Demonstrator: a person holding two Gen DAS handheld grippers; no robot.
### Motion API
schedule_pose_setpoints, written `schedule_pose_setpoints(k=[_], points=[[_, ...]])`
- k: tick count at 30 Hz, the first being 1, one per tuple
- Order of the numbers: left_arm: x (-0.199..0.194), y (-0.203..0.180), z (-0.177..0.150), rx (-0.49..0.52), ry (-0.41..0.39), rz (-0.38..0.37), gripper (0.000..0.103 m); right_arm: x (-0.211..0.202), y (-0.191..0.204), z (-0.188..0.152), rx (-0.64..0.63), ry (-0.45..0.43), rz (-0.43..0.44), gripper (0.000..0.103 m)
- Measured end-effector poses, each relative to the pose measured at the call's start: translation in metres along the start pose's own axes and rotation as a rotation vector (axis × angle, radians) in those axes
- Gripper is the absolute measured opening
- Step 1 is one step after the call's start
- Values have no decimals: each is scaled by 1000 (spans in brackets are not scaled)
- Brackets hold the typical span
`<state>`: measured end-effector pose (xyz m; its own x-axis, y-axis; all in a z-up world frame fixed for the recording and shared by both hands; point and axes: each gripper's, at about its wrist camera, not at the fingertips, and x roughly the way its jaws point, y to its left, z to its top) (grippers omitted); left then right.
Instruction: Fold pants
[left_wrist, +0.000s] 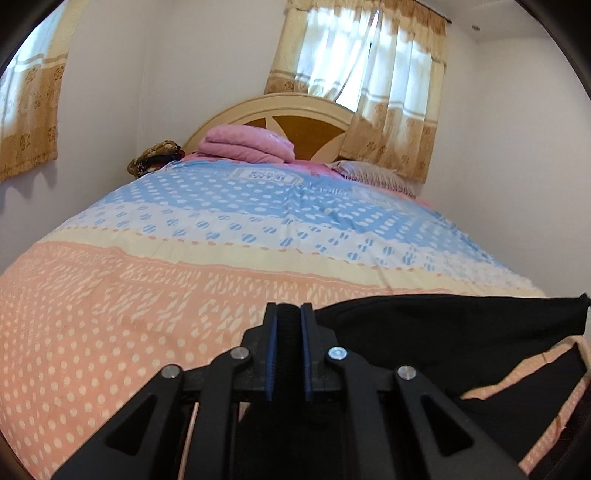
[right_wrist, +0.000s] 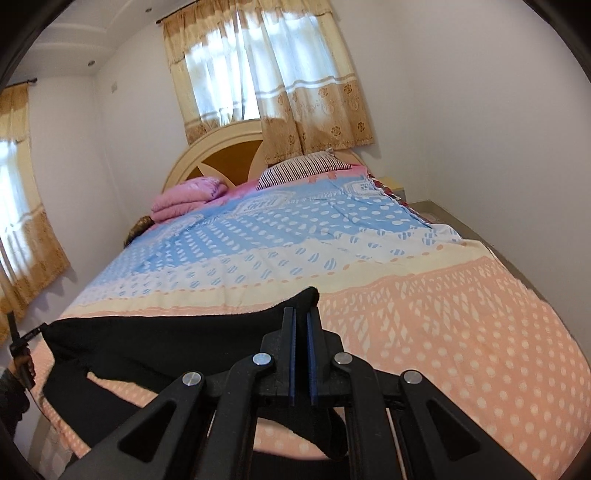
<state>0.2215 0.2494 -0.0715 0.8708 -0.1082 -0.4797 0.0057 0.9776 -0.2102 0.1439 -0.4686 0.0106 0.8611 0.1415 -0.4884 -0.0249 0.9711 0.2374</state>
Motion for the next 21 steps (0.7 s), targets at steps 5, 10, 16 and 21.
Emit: schedule_pose_setpoints(k=[5,10,16,21], points=[[-19,7,-24,-8,-18,-32,12,-26,-7,-25,21,-4,28,5],[-34,17,-53,-16,-15,-62,12,-39,-19,-53,36,27,28,5],[-50,26,-88,-14,4,-64,12,-43,-36,-84,60,77,-14,5],[-57,31,-110,2,32,-56,12,-42,-43,-103,65,129,-50,5]])
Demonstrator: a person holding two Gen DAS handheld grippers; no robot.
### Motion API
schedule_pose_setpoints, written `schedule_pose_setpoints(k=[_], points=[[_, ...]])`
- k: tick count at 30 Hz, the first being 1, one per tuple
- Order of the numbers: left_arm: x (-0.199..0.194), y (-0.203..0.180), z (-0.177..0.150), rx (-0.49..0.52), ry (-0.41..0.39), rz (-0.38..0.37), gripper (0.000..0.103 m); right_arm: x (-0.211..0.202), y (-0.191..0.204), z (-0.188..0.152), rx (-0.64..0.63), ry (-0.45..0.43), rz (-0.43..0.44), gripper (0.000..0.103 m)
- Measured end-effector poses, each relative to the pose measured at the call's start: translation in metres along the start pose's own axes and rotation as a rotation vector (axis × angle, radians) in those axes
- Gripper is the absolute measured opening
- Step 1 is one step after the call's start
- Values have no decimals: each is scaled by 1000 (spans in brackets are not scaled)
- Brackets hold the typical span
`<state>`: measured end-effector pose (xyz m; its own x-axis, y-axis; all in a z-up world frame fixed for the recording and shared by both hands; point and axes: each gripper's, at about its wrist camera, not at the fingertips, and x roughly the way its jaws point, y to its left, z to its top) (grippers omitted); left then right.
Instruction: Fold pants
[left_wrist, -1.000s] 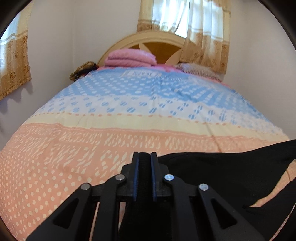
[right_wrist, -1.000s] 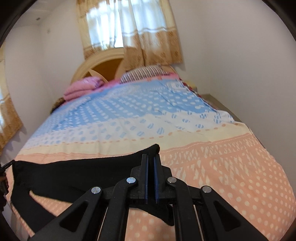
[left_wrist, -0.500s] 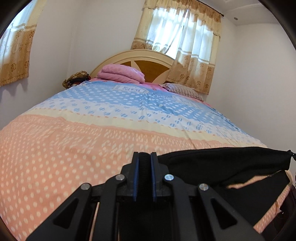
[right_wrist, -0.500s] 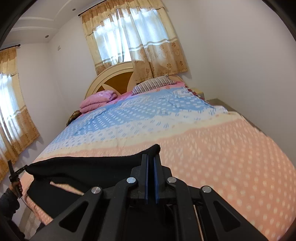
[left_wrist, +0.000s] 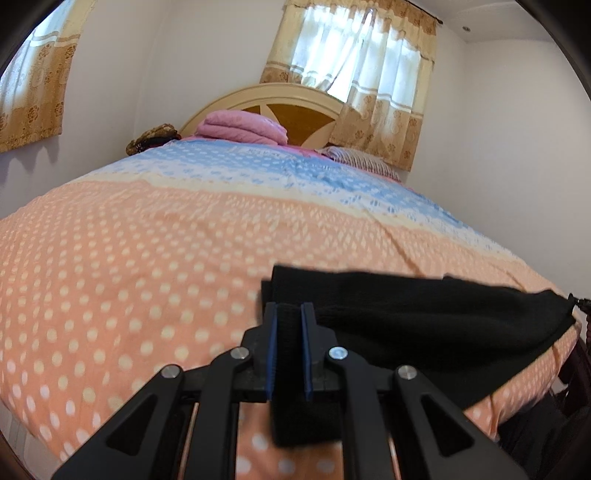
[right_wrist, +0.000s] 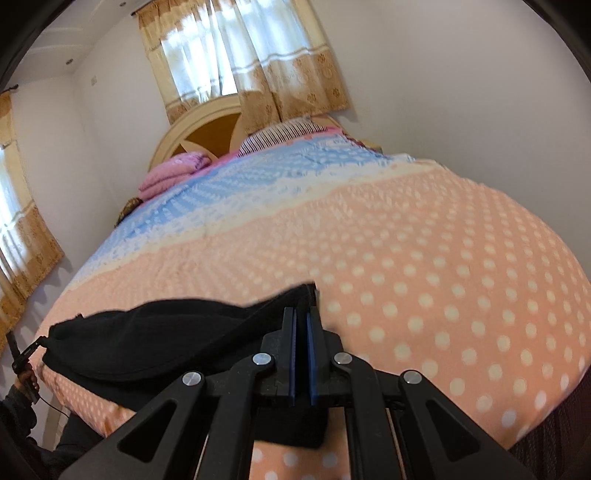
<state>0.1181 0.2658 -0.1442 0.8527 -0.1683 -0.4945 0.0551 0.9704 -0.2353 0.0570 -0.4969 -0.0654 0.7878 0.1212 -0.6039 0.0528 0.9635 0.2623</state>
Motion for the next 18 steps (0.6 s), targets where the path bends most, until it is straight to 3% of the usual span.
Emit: schedule_pose_setpoints(k=[10,18], points=[[-17,0,-20,65,-25,37,17,-6,-3,-15,9,18,-36,5],[-35,-6,-13,105,-74,33,15,-20,-3,-14,32,-15,-40,4]])
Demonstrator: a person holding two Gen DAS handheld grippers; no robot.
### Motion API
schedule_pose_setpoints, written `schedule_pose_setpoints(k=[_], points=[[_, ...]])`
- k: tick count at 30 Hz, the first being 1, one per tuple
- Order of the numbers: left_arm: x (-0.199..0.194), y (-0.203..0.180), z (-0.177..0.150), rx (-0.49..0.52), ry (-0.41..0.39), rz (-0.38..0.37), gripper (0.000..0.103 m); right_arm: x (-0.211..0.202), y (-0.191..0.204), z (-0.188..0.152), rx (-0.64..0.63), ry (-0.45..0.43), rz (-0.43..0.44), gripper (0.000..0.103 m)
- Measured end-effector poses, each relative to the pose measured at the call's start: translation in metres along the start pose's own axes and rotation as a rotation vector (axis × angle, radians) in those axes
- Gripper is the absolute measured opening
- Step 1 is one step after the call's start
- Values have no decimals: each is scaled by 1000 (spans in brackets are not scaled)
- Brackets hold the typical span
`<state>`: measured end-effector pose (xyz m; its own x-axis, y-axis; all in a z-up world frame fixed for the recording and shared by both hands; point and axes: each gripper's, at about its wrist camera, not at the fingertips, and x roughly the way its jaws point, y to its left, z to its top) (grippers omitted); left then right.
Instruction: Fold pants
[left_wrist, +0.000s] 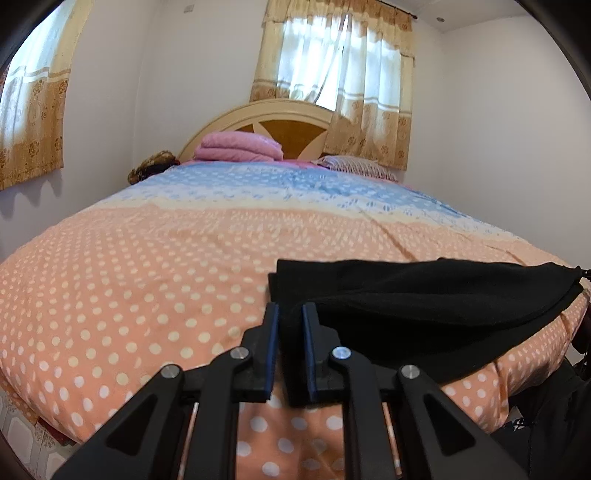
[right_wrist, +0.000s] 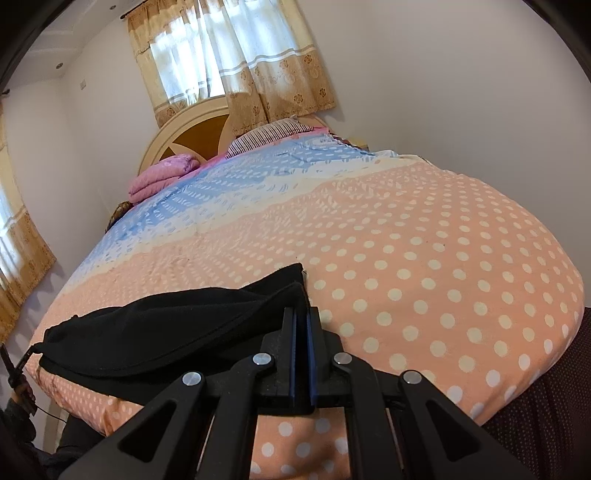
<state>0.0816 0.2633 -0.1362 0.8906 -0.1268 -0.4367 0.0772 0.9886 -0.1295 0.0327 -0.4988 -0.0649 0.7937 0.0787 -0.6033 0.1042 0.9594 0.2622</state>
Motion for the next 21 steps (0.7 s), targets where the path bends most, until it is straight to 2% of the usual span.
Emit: schedule_pose_setpoints(k=[2,3,5,7,8,10,13,16,17,18,20,21], points=[[3,0,-2,14,15,12,16,5,-1,-3,-8,31,-8,4],[6,-1,-6,30,35,39,20,9,-1,-5,-28,56,-18,5],[9,3,-15,42,60,83,20,9,-2,-9,-23,70,-13,15],[5,8,-20,22,59,100,20,0,-2,-10,-27,44,-68,61],[1,11,-22,12,54,107,20,-10,-1,-10,-22,13,-98,65],[-5,14,-25,5,53,110,20,-25,9,-7,-38,-25,-123,66],[-13,13,-24,5,45,108,20,-47,56,1,-160,-93,-125,65],[-20,9,-17,-26,6,83,37,-46,125,4,-316,-97,-44,65],[-22,7,-14,-44,-15,72,50,-40,145,3,-352,-85,-15,65],[-24,5,-12,-58,-30,63,58,-31,169,0,-392,-67,21,65],[-25,-1,-8,-87,-58,21,61,-10,220,-12,-466,-36,95,65],[-23,-4,-6,-99,-62,11,61,5,253,-22,-508,-3,162,65]])
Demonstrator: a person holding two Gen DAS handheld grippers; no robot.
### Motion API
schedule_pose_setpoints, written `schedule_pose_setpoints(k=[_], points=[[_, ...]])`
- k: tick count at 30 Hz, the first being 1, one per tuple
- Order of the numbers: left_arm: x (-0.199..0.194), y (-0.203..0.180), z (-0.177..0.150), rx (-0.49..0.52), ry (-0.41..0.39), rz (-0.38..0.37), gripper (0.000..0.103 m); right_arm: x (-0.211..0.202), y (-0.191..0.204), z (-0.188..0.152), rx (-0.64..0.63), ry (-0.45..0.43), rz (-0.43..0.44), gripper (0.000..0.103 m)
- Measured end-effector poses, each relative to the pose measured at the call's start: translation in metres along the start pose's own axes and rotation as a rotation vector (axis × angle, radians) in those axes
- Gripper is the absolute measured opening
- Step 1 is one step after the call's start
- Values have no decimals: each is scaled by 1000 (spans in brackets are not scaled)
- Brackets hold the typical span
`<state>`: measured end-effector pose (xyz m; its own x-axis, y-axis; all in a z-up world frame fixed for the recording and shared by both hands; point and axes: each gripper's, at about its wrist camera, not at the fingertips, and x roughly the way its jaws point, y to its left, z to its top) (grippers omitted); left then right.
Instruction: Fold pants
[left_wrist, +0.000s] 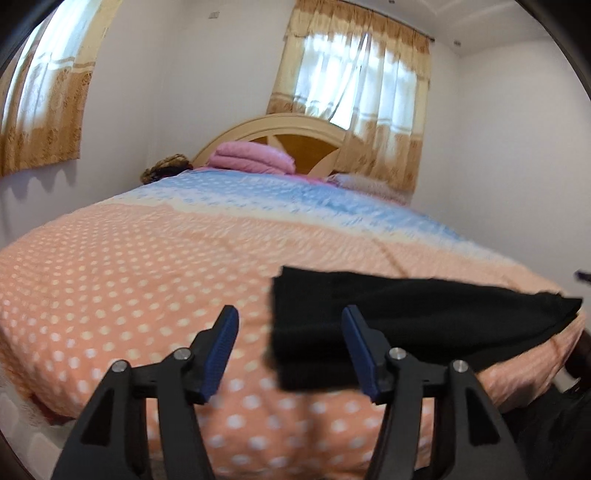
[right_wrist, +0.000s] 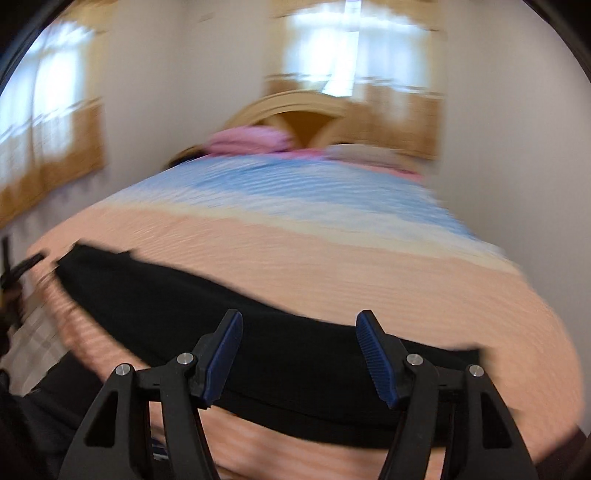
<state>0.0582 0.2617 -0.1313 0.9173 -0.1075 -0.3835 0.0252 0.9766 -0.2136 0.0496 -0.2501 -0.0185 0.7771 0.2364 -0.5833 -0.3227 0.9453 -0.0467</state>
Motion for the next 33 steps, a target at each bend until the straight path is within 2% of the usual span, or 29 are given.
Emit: schedule_pose_setpoints(k=[2,5,8,9,12,15,17,18,19,21,24,28,31,33], points=[[9,-3,1,-21,17,0,61,28,45,4,-66,33,97,65],[28,-5,-1,-53,74,11,60,67,128,1,-234,66,208,61],[41,-8,-6,-65,108,22,46,94,193,-8,-384,88,260,55],[44,-8,-8,-68,113,24,37,103,211,-10,-425,91,265,52],[45,-4,-11,-95,120,40,24,126,237,-9,-504,88,240,50],[41,4,-13,-135,110,25,17,141,248,-15,-577,104,192,49],[40,6,-15,-148,107,20,17,147,247,-16,-602,110,164,40],[40,5,-15,-147,105,20,17,149,245,-15,-588,115,181,30],[40,4,-15,-147,104,20,16,147,240,-13,-564,121,197,14],[39,4,-15,-149,108,24,12,144,236,-4,-528,118,198,4],[32,3,-12,-169,107,0,12,125,237,7,-489,97,241,3],[14,-9,-3,-127,80,-36,12,102,240,5,-499,89,271,3],[9,-13,-5,-107,82,-28,12,115,245,-13,-545,118,240,3],[9,-8,-9,-133,89,-14,12,131,247,-28,-553,156,225,3]])
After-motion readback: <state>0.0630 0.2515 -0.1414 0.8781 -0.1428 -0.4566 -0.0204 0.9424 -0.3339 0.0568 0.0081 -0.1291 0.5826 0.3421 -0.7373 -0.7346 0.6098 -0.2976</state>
